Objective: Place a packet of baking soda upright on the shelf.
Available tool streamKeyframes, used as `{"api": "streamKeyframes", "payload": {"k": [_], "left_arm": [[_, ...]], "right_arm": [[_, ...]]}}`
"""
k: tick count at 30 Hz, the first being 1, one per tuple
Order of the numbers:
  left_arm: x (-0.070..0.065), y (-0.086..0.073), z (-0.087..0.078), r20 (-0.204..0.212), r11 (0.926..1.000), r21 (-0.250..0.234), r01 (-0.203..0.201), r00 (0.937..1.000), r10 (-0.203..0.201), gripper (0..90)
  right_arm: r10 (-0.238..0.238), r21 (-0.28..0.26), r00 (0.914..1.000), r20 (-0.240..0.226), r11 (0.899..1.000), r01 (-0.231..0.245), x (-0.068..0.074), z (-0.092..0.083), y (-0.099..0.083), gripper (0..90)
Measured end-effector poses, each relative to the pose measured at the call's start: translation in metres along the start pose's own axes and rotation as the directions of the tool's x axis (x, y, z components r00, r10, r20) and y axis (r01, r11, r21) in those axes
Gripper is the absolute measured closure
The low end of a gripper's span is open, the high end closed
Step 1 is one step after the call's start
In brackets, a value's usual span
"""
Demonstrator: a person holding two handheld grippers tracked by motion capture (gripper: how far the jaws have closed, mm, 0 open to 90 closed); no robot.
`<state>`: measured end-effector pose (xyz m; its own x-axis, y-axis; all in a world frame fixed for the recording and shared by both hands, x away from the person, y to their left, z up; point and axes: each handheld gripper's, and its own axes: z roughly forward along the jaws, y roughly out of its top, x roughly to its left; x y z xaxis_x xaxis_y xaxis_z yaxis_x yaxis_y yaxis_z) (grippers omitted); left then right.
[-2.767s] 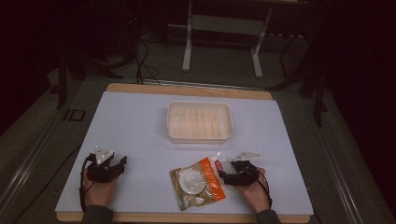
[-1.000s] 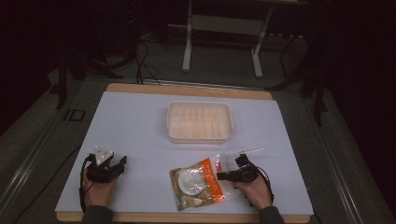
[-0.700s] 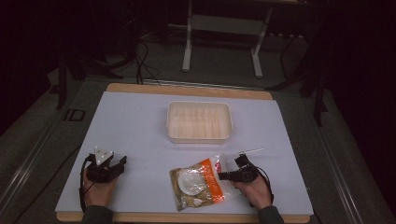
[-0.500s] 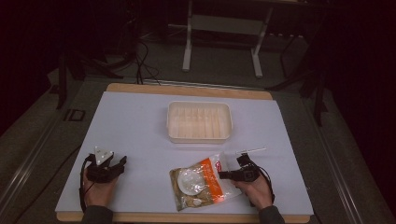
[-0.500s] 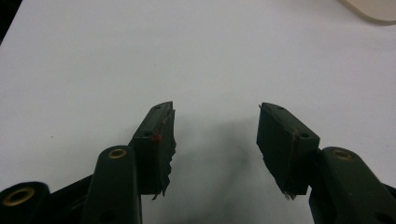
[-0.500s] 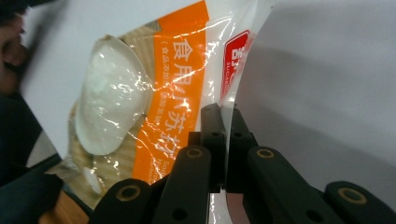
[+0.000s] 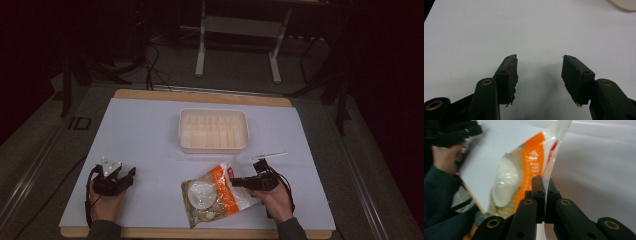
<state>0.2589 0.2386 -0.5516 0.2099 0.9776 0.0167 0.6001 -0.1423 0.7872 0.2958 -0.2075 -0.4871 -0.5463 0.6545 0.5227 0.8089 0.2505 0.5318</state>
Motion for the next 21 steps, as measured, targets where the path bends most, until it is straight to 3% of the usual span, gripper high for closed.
{"api": "streamKeyframes", "payload": {"k": [3, 7, 14, 17, 21], "left_arm": [[0.0, 0.0, 0.0, -0.001, 1.0, 0.001, -0.003, 1.0, 0.003, 46.2], [0.0, 0.0, 0.0, 0.0, 1.0, -0.004, 0.003, 1.0, -0.003, 46.2], [0.0, 0.0, 0.0, -0.001, 1.0, -0.004, 0.003, 1.0, -0.003, 46.2], [0.0, 0.0, 0.0, -0.002, 1.0, -0.006, 0.003, 1.0, -0.003, 46.2], [0.0, 0.0, 0.0, -0.001, 1.0, -0.006, 0.006, 1.0, -0.006, 46.1]], "right_arm": [[-0.027, -0.002, 0.9996, -0.004, 1.0, 0.026, 0.011, -0.002, 0.009, 90.0], [-0.043, -0.02, 0.9974, -0.058, 0.999, 0.042, 0.023, -0.008, 0.021, 90.0], [-0.102, -0.044, 0.9896, -0.101, 0.994, 0.098, 0.041, -0.016, 0.038, 90.0], [-0.126, -0.059, 0.9826, -0.136, 0.991, 0.119, 0.048, -0.018, 0.044, 90.0], [-0.146, -0.07, 0.979, -0.143, 0.988, 0.137, 0.056, -0.019, 0.051, 90.0]]}}
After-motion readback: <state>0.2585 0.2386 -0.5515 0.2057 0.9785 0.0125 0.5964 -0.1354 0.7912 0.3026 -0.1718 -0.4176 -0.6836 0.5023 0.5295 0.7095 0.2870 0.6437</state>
